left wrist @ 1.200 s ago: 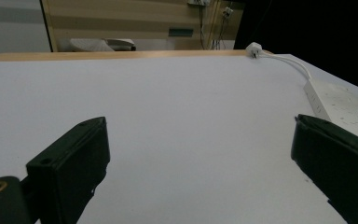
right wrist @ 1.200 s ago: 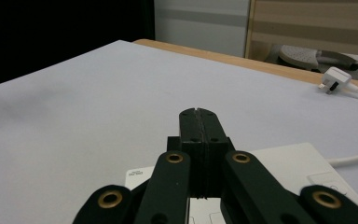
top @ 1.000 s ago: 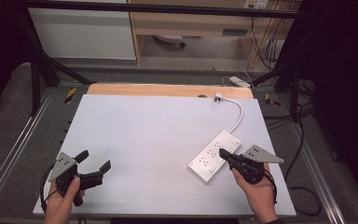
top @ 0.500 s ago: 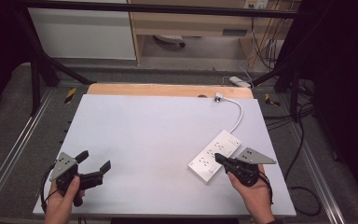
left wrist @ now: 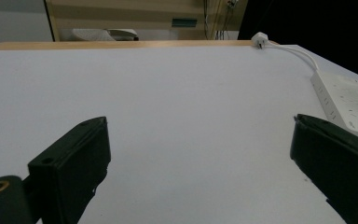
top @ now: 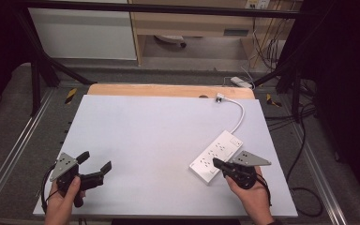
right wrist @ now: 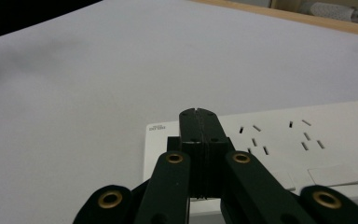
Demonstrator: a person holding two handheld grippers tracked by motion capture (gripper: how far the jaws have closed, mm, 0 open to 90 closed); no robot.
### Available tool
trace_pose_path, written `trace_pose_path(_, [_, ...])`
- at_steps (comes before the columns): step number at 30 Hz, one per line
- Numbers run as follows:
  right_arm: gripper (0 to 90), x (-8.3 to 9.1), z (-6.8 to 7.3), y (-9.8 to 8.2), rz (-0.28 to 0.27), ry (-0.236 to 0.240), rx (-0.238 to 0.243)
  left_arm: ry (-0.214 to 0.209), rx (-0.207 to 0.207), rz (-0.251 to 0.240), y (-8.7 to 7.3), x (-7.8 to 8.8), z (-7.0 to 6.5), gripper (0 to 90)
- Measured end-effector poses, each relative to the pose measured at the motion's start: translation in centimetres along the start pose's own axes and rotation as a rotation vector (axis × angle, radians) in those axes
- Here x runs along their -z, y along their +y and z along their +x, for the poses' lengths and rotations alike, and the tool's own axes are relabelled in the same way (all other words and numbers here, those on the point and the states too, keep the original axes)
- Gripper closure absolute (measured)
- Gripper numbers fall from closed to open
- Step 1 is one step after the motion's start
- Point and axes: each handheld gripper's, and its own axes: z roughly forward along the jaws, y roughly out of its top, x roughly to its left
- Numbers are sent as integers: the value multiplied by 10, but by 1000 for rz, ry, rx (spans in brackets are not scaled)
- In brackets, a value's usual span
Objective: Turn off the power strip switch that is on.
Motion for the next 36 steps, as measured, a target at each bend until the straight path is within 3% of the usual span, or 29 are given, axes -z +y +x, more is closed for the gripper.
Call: trace_pose_path(36, [900,-14,2,-10,112,15,11,-1,-20,11,0,-1,-1,50])
